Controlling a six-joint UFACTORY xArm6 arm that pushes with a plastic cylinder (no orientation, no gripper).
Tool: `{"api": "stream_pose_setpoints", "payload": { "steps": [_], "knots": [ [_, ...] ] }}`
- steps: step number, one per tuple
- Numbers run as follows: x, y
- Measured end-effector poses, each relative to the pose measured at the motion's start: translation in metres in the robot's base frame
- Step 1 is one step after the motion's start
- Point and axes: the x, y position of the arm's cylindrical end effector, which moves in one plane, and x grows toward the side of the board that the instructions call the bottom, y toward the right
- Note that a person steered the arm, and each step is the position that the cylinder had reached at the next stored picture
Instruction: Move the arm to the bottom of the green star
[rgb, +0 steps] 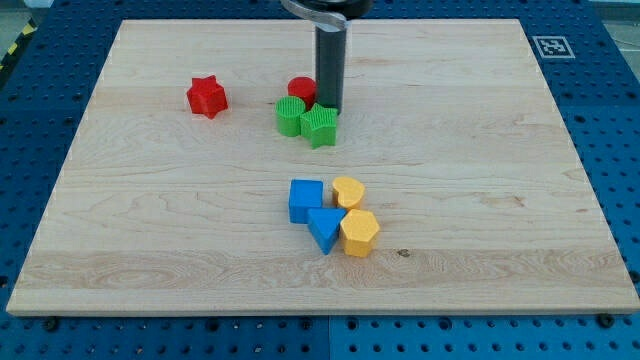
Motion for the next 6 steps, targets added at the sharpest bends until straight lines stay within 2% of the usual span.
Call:
{"api": "stream_pose_setpoints", "payload": {
  "steps": [1,2,3,4,5,6],
  "knots": [
    [-0.005,0.019],
    [-0.002,0.066],
    [0.028,0.091],
    [0.07,0.088],
    [0.088,0.052],
    [0.082,0.005]
  ]
}}
